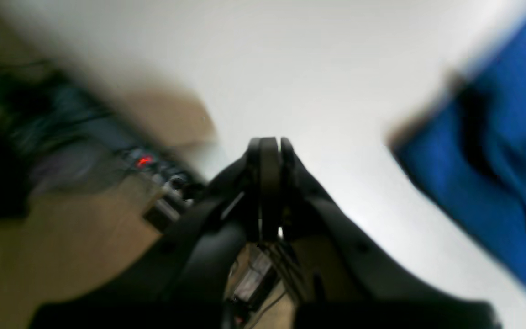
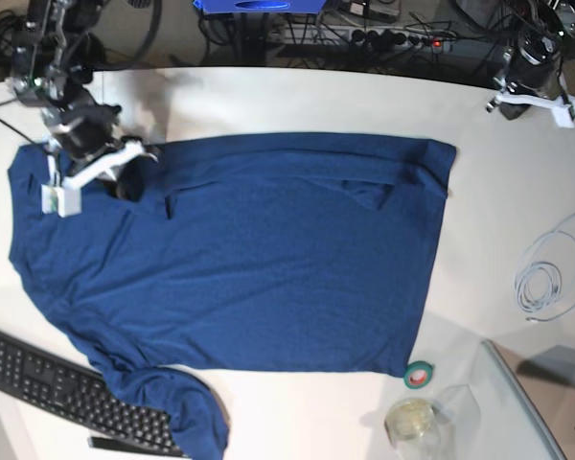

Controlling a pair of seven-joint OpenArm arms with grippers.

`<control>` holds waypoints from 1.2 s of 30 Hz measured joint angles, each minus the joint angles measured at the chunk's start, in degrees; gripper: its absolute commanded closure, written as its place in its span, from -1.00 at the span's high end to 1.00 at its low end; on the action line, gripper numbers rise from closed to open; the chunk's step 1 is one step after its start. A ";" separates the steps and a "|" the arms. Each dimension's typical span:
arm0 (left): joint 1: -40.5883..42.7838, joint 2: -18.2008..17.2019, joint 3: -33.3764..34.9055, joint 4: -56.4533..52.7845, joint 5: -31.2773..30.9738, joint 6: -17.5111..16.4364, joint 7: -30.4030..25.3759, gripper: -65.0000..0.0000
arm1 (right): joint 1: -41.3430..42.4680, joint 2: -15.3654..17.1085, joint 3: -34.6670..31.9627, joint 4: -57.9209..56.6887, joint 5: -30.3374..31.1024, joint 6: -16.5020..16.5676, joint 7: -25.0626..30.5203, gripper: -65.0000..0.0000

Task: Layout the t-shirt on the table in an organized manner, then fold the t-shirt properly
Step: 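Grasp the two shirt corners with the right and left grippers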

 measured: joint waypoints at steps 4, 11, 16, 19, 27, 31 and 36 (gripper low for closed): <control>-0.79 -0.13 -0.02 -6.34 0.57 -8.26 0.00 -1.00 | -2.67 0.07 10.97 -0.22 10.43 0.20 0.63 -0.10; -1.81 -0.09 -0.04 -7.65 0.35 -13.60 -7.72 -0.35 | -3.72 2.43 17.38 -5.57 17.88 4.42 0.31 -0.10; -4.20 -0.07 -0.11 -9.53 0.42 -14.14 -7.56 0.21 | -3.80 2.60 17.27 -6.84 17.66 5.44 0.37 -0.10; -5.44 -0.74 3.87 -11.13 0.20 -16.96 -7.91 0.15 | -3.72 2.45 17.22 -7.89 17.66 5.44 0.22 -0.10; -8.41 -1.01 7.74 -17.16 -1.18 -17.92 -9.86 0.14 | -3.61 2.58 17.33 -8.35 17.68 5.44 0.39 -0.10; -8.83 -1.03 7.72 -19.37 -1.79 -18.71 -11.58 0.14 | -3.63 2.62 17.35 -8.44 17.68 5.44 0.42 -0.10; -9.75 -1.14 7.69 -21.29 -1.49 -18.49 -14.71 -0.06 | -3.61 3.65 17.33 -8.59 17.68 5.44 0.42 -0.10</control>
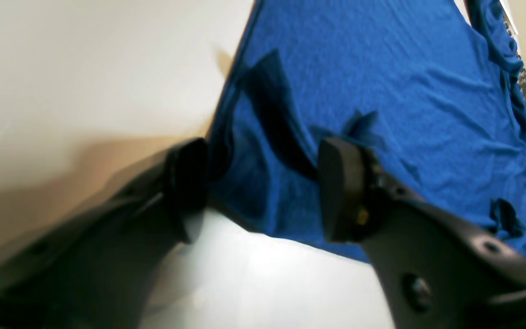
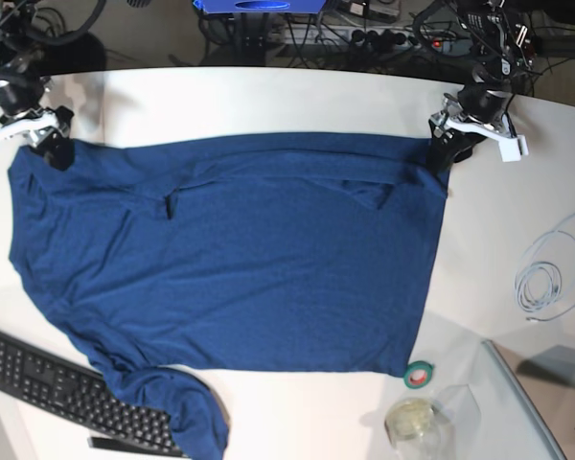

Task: Layout the t-shirt on the table in an organized manner, then fold the t-shirt properly
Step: 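Grasp the two shirt corners with the right and left grippers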

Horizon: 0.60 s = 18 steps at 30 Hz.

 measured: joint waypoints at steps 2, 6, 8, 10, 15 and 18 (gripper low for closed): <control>0.24 0.02 -0.02 -0.04 0.22 0.02 0.04 -0.24 | 0.13 0.20 0.02 -0.92 0.04 0.00 0.24 -0.10; 0.15 -0.35 0.20 -1.16 0.11 0.07 0.00 -0.45 | 0.13 0.02 0.04 -2.23 -0.02 0.00 -0.20 -0.10; 0.13 -0.72 0.37 -1.62 0.02 0.00 0.04 -0.52 | 0.28 0.09 0.04 -2.84 0.22 0.00 0.28 -0.09; -0.44 -0.81 0.35 -2.49 -0.04 -0.02 -0.02 -0.61 | 0.37 -0.44 2.21 -3.10 0.28 0.09 -0.24 -0.08; -1.60 -1.20 0.46 -4.72 -0.22 0.00 -0.17 -1.00 | 1.27 -3.06 9.81 -3.30 0.37 0.00 -0.07 -0.08; -1.57 -1.42 0.46 -4.81 -0.24 -0.26 -0.11 -1.00 | 4.02 -3.45 13.55 -5.97 0.59 0.02 -1.99 -0.04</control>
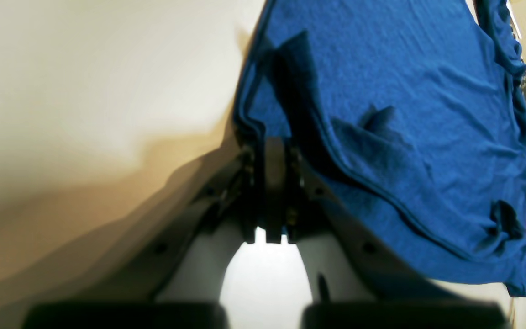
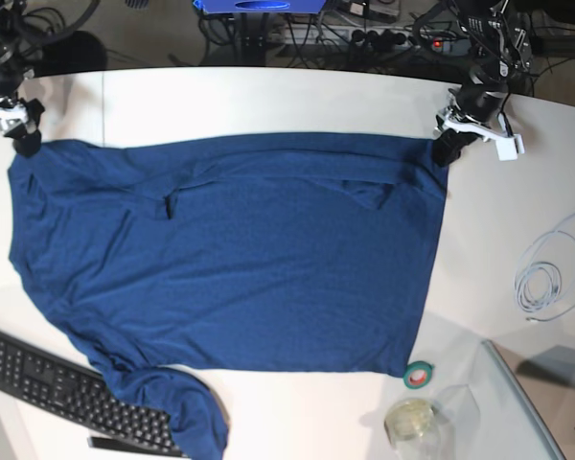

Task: Layout the t-shirt on the table in an organized manner, then fold the t-shirt properly
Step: 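Grasp the two shirt corners with the right and left grippers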

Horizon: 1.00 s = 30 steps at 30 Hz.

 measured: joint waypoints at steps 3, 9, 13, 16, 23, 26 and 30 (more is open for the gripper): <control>0.00 -0.04 0.00 0.02 0.00 0.11 0.04 -1.00 | 3.91 1.01 4.39 -7.17 -0.59 -0.20 -5.95 0.28; 0.02 -0.07 0.00 0.35 0.20 0.22 0.42 -1.00 | 8.28 3.58 6.49 -17.73 1.01 0.87 -7.43 0.46; 0.02 -0.07 0.00 0.46 -0.04 1.75 0.39 -1.00 | 10.34 4.76 6.29 -20.72 1.60 1.07 -6.99 0.46; 0.00 -0.11 0.00 0.48 -0.07 1.81 0.37 -1.00 | 11.45 5.70 6.32 -22.58 1.81 1.49 -6.97 0.45; 0.00 -0.20 0.00 0.48 -0.04 1.92 0.39 -1.00 | 14.10 6.95 6.32 -26.18 2.73 1.73 -6.58 0.43; 0.00 -0.20 0.00 0.48 -0.04 1.92 0.39 -1.00 | 14.73 7.41 6.32 -27.50 2.40 1.92 -6.40 0.11; 0.00 -0.20 0.00 0.50 -0.04 1.95 0.37 -1.00 | 14.91 7.10 6.29 -27.91 1.25 1.49 -6.91 -0.52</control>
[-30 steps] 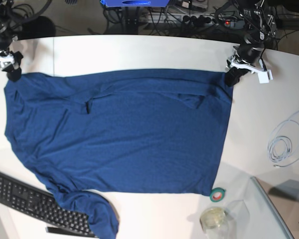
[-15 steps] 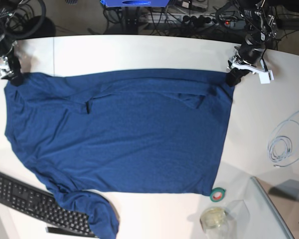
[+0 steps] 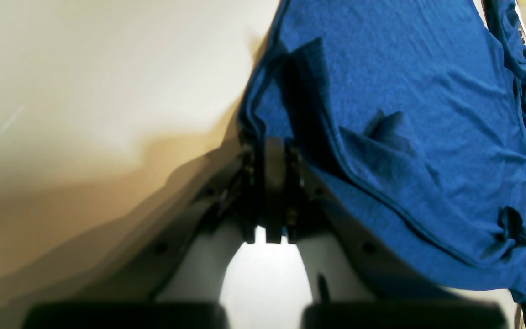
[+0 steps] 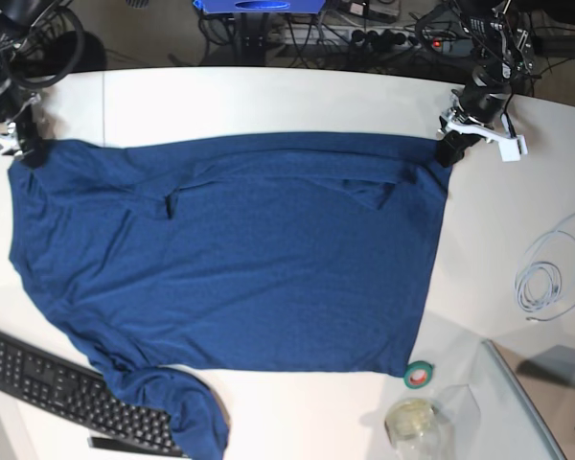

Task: Layout the t-shirt on the table in an organized manner, then fold the t-shirt properly
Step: 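Grasp the two shirt corners with the right and left grippers, then pull both held corners away from the shirt body to stretch it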

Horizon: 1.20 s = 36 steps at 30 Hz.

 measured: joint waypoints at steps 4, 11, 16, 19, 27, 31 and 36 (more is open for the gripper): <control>0.00 0.02 0.00 0.31 0.09 0.04 0.04 -1.00 | -0.04 -0.35 -0.09 -0.04 -0.81 -0.55 -0.85 -1.00; 0.70 0.61 -0.20 9.62 1.90 6.19 8.44 -1.00 | 2.27 1.40 0.17 1.01 -1.92 -5.33 -5.73 -0.98; 0.48 0.50 -0.39 14.60 1.88 6.10 13.11 -1.00 | 3.96 1.22 0.28 7.37 -1.95 -9.25 -10.62 -0.98; 0.37 0.68 -0.35 17.62 1.64 5.92 14.53 -1.00 | 5.22 1.27 0.28 10.60 -1.49 -12.83 -13.88 -0.98; 1.88 1.31 -2.91 18.97 1.57 7.43 15.45 -1.00 | 4.72 1.14 0.39 11.87 -1.68 -13.68 -15.34 -0.98; 1.62 0.55 -5.25 18.99 1.79 9.35 15.56 -1.00 | 5.20 1.09 0.39 11.87 -1.46 -18.10 -16.61 -0.98; 1.79 0.90 -4.98 19.02 1.66 9.35 15.30 -1.00 | 5.18 1.07 0.39 11.87 -1.46 -18.12 -17.68 -0.98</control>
